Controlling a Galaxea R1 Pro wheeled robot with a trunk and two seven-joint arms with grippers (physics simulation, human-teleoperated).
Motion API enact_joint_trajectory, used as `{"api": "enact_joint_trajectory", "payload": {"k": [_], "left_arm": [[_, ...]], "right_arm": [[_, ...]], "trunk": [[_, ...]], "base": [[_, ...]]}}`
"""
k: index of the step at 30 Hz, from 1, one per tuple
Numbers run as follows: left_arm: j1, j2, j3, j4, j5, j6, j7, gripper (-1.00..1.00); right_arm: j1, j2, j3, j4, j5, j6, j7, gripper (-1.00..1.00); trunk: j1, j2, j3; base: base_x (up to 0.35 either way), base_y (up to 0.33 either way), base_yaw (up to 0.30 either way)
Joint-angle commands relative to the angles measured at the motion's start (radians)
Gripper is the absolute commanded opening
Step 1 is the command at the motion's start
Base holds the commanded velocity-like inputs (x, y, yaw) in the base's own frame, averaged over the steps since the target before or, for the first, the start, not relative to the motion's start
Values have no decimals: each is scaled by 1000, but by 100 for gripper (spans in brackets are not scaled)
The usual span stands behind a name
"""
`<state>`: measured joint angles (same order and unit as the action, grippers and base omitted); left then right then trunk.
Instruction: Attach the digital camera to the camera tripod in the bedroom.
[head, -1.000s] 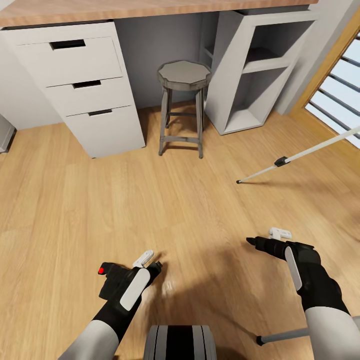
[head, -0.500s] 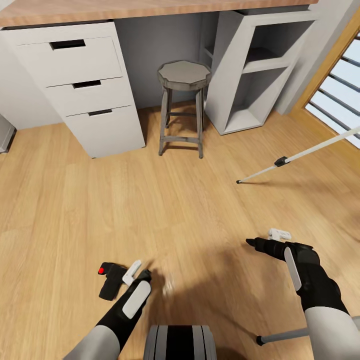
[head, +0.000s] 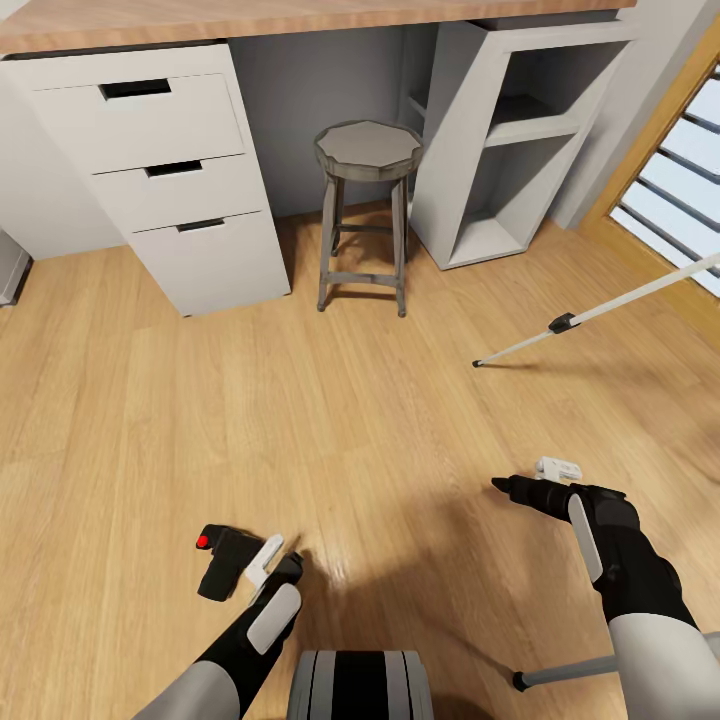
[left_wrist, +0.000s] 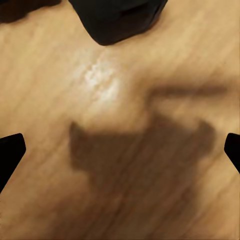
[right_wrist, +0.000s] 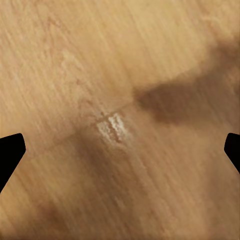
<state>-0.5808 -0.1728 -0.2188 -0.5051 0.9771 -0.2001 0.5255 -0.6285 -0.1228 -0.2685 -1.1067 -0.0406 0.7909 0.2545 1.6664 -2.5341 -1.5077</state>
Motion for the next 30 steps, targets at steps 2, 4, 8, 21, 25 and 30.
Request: {"api": "enact_joint_trajectory", "payload": {"k": [2, 4, 8, 21, 25, 30], "left_arm": [[-1, 1, -8, 2, 11, -7, 3, 100], [-1, 2, -9, 5, 10, -7, -1, 100], [-1, 2, -9, 6, 10, -6, -2, 100], [-1, 2, -8, 5, 8, -8, -4, 100], [-1, 2, -9, -5, 1, -8, -9, 100], [-1, 6, -9, -8, -2, -8, -64, 100]], "right_arm": [[0, 0, -1, -1, -4, 5, 2, 100], [0, 0, -1, 0, -4, 5, 2, 100], [0, 0, -1, 1, -4, 5, 2, 100], [0, 0, -1, 1, -4, 5, 2, 100], [0, 0, -1, 2, -4, 5, 2, 100], [0, 0, 0, 2, -4, 5, 2, 100]], "trunk": [[0, 0, -1], [0, 0, -1], [0, 0, -1], [0, 0, -1], [0, 0, -1], [0, 0, -1]], "base": [[0, 0, 0], [0, 0, 0], [0, 0, 0], [0, 0, 0], [0, 0, 0], [0, 0, 0]]}}
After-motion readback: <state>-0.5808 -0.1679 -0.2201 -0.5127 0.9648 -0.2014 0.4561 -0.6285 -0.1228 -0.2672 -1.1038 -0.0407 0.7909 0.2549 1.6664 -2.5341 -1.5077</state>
